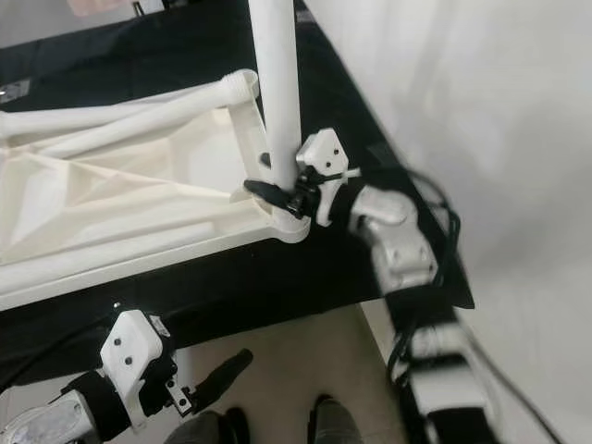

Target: Building children table

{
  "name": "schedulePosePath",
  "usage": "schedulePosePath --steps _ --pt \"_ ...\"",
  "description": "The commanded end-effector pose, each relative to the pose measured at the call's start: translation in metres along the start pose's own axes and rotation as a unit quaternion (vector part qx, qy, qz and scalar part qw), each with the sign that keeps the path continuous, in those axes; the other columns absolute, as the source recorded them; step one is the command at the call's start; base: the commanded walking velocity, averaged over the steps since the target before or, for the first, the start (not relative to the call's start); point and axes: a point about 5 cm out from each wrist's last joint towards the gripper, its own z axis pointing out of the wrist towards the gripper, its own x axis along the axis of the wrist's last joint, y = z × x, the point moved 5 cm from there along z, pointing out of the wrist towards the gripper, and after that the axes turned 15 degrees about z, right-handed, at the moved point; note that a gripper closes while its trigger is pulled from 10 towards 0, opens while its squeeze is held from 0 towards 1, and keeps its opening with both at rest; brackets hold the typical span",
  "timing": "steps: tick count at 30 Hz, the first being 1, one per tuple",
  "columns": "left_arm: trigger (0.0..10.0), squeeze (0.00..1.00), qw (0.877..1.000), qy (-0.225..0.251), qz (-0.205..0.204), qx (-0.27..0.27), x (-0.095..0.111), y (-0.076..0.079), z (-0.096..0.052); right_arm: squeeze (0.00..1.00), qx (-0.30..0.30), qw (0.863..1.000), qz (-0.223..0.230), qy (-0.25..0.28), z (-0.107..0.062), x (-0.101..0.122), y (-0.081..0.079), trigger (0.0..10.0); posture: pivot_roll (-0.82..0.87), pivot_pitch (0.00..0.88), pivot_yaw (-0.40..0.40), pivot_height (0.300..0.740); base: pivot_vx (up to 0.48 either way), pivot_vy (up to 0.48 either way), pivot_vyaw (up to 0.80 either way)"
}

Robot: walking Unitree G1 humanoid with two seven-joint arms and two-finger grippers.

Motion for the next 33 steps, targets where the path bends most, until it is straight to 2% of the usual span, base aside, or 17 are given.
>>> schedulePosePath --steps 1,3,5,9,13,15,19,21,22,23,26,28,29,31,33 --pt "10.0 0.0 1.0 -0.011 -0.005 0.0 -0.005 0.003 -0.002 0.0 -0.128 0.983 0.024 -0.131 -0.032 -0.065 0.027 10.0 0.0 0.289 0.04 0.74 0.0 0.0 0.0" --pt "10.0 0.0 1.0 -0.011 -0.005 0.0 -0.005 0.003 -0.002 0.0 -0.128 0.983 0.024 -0.131 -0.032 -0.065 0.027 10.0 0.0 0.289 0.04 0.74 0.0 0.0 0.0" --pt "10.0 0.0 1.0 -0.013 -0.004 0.001 -0.007 0.001 -0.002 0.0 -0.161 0.982 0.042 -0.092 -0.037 -0.058 0.01 10.0 -0.01 0.277 0.057 0.74 0.0 0.0 0.0" --pt "10.0 0.0 1.0 -0.015 0.002 -0.005 -0.01 0.0 0.0 0.0 -0.188 0.978 0.078 -0.052 -0.036 -0.055 -0.001 10.0 -0.01 0.262 0.06 0.74 0.0 0.0 0.0" --pt "10.0 0.0 1.0 -0.016 0.003 -0.005 -0.011 -0.001 0.0 0.0 -0.19 0.976 0.091 -0.046 -0.036 -0.056 -0.005 10.0 -0.02 0.258 0.063 0.74 0.0 0.0 0.0" --pt "10.0 0.0 1.0 -0.018 0.006 -0.001 -0.012 -0.004 0.001 0.0 -0.214 0.969 0.121 -0.032 -0.041 -0.052 -0.007 10.0 -0.01 0.255 0.063 0.74 0.0 0.0 0.0" --pt "10.0 0.0 1.0 -0.019 0.01 0.003 -0.013 -0.006 0.001 0.0 -0.22 0.965 0.141 -0.03 -0.046 -0.048 -0.009 10.0 -0.02 0.254 0.067 0.74 0.0 0.0 0.0" --pt "10.0 0.0 1.0 -0.019 0.015 0.004 -0.013 -0.007 0.001 0.0 -0.179 0.973 0.144 -0.019 -0.05 -0.04 -0.015 10.0 -0.02 0.252 0.073 0.74 0.0 0.0 0.0" --pt "10.0 0.0 1.0 -0.019 0.015 0.004 -0.013 -0.007 0.001 0.0 -0.179 0.973 0.144 -0.019 -0.05 -0.04 -0.015 10.0 -0.02 0.252 0.073 0.74 0.0 0.0 0.0" --pt "10.0 0.0 1.0 -0.02 0.018 0.003 -0.014 -0.008 0.001 0.0 -0.14 0.982 0.13 -0.009 -0.053 -0.034 -0.019 10.0 -0.03 0.253 0.078 0.74 0.0 0.0 0.0" --pt "10.0 0.0 1.0 -0.02 0.018 0.003 -0.014 -0.008 0.001 0.0 -0.14 0.982 0.13 -0.009 -0.053 -0.034 -0.019 10.0 -0.03 0.253 0.078 0.74 0.0 0.0 0.0" --pt "10.0 0.0 1.0 -0.02 0.02 0.002 -0.015 -0.01 0.001 0.0 -0.077 0.991 0.111 -0.015 -0.059 -0.036 -0.027 10.0 -0.03 0.255 0.082 0.74 0.0 0.0 0.0" --pt "10.0 0.0 1.0 -0.02 0.02 0.002 -0.015 -0.01 0.001 0.0 -0.077 0.991 0.111 -0.015 -0.059 -0.036 -0.027 10.0 -0.03 0.255 0.082 0.74 0.0 0.0 0.0" --pt "10.0 0.0 1.0 -0.02 0.022 0.001 -0.015 -0.011 0.001 0.0 -0.025 0.997 0.074 -0.023 -0.068 -0.043 -0.029 10.0 -0.03 0.258 0.086 0.74 0.0 0.0 0.0" --pt "10.0 0.0 1.0 -0.02 0.022 0.0 -0.015 -0.011 0.001 0.0 -0.016 0.997 0.066 -0.026 -0.071 -0.046 -0.029 10.0 -0.03 0.258 0.086 0.74 0.0 0.0 0.0"
